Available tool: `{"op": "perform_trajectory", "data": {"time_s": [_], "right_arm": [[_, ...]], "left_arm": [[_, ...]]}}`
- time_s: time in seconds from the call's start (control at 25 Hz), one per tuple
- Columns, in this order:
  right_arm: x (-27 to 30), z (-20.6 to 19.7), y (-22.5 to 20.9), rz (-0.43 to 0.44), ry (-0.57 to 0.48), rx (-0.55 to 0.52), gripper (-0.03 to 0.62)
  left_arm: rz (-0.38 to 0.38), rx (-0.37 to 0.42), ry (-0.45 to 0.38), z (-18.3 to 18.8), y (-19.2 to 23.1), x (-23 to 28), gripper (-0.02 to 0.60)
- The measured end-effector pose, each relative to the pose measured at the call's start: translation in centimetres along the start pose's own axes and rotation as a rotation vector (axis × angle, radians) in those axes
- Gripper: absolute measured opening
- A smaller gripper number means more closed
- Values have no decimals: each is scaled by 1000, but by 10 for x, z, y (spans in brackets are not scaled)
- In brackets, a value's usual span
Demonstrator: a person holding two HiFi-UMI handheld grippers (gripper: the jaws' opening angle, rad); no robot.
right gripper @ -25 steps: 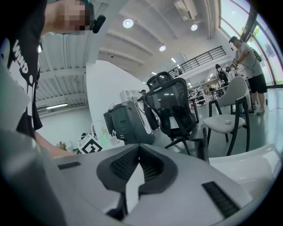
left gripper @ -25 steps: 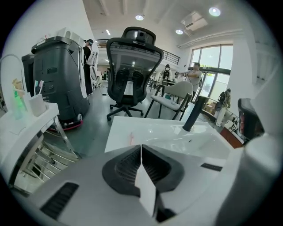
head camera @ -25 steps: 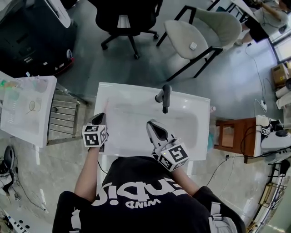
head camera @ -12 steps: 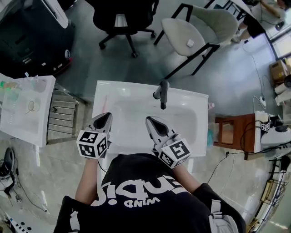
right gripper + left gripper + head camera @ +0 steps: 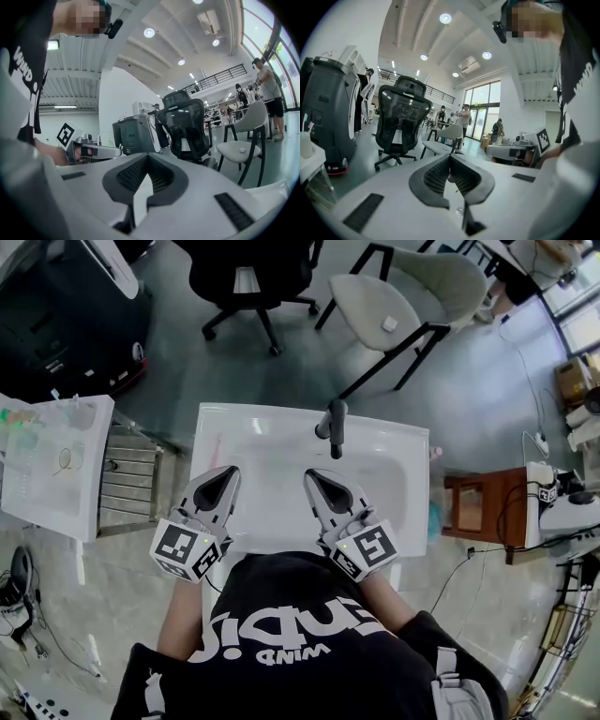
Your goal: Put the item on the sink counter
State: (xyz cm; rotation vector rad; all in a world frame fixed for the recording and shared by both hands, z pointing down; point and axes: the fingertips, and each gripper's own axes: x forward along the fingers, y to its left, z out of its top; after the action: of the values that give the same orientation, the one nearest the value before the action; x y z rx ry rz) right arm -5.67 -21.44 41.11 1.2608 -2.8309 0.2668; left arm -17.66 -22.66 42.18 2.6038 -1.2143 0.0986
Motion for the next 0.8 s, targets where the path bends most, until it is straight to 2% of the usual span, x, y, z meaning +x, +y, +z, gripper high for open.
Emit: {"op": "perform_trajectory", "data": {"time_s": [0.24,0.48,0.8], "right_arm": [[-1,10,-1,-15,-52,-23,15],[2,13,-2,-24,-67,-36,15],[3,12,0,-24,-65,-56,15]], "left_arm": [[4,101,-93,15,-6,-6,20],[51,125,-131,19,3,-12,20],[49,133,-133,18,0,-11,20]]}}
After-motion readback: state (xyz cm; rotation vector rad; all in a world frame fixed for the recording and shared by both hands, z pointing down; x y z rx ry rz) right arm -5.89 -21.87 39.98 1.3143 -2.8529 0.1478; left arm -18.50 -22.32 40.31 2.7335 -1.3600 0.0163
